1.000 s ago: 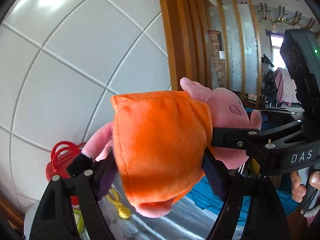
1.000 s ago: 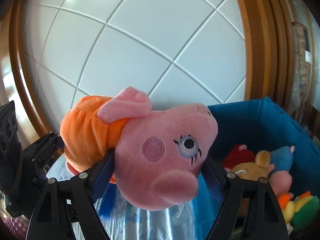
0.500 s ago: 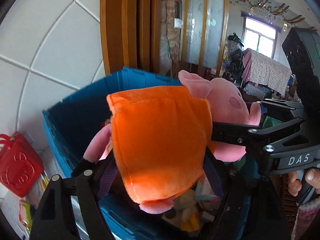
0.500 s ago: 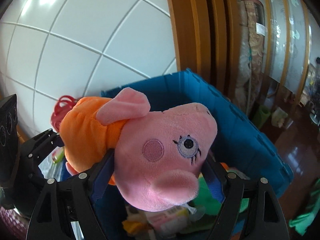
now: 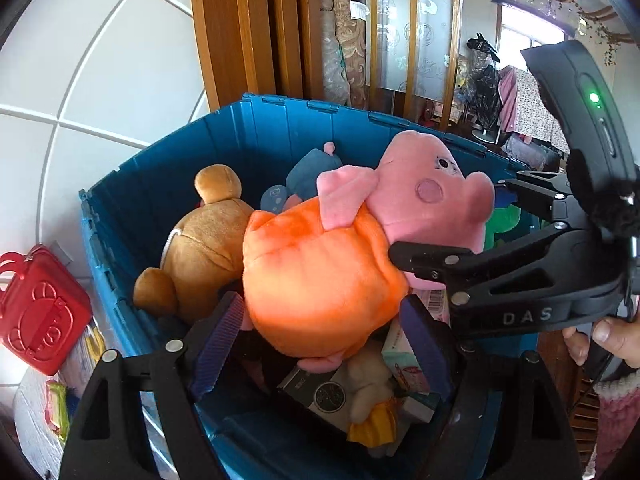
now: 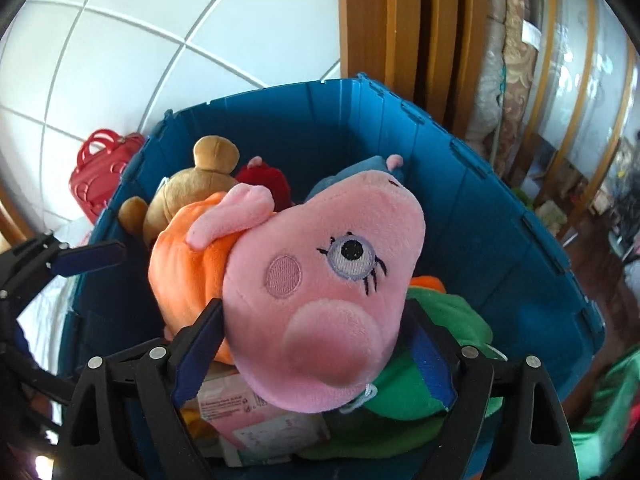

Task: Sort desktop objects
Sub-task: 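Lift the orange-shirt pig with both grippers and carry it over the bin, then open both grippers to drop the pig into the bin and withdraw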

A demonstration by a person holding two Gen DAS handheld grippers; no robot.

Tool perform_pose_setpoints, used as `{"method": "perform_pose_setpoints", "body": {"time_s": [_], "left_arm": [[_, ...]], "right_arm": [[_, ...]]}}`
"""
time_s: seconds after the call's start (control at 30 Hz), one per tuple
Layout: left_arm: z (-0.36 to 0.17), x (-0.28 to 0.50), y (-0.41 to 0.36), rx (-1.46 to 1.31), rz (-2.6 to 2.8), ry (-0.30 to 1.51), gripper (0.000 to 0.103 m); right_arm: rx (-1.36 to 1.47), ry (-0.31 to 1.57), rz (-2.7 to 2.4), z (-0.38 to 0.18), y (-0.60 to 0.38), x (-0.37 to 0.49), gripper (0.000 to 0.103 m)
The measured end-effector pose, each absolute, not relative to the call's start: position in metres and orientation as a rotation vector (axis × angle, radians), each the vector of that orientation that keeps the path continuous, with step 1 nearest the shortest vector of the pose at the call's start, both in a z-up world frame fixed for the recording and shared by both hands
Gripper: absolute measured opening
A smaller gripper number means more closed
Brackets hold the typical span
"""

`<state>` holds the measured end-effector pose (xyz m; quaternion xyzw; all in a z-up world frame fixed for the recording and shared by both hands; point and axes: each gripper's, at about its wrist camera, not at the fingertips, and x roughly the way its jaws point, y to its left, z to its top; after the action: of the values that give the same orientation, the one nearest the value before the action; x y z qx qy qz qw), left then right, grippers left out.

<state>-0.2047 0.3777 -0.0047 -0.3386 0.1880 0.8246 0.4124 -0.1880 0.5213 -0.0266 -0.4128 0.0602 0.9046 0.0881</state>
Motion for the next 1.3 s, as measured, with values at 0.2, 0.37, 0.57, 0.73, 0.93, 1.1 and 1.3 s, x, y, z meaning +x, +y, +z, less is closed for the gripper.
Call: {"method": "perform_pose_setpoints", "body": {"time_s": [0.2,0.37,0.57,0.73,0.93,1.1,1.3], "left_arm": [[0.001,-0.19,0.352,-0.786,2.137,0.511,0.081],[0.005,-0.176,0.33,-0.732,2.185,0.517,0.085],[0.011,-0.16,0.301,-0.664,2.234,0.501,0.087],[0.014,-0.156,0.257,-0.66,2.271,0.411,0.09],[0.012,-0.159,0.189,-0.677,2.364,0.34,0.099],[0.001,-0.173,0.126,-0.736,2.48,0.286,0.099],[-0.024,-0.204,0.039,-0.882,2.637,0.177,0.099]], "right_arm": [[-1.128,0.217,2.711,-0.02,0.524,-0.173,0.101],[-1.021,0.228,2.704,-0.01,0.515,-0.146,0.102],[-0.939,0.116,2.634,-0.008,0.477,-0.114,0.102],[-0.854,0.02,2.626,0.001,0.434,-0.098,0.102],[-0.779,-0.03,2.708,0.016,0.381,-0.103,0.103],[-0.765,-0.074,2.819,0.016,0.326,-0.125,0.103],[-0.818,-0.136,2.949,0.002,0.258,-0.17,0.103]]}}
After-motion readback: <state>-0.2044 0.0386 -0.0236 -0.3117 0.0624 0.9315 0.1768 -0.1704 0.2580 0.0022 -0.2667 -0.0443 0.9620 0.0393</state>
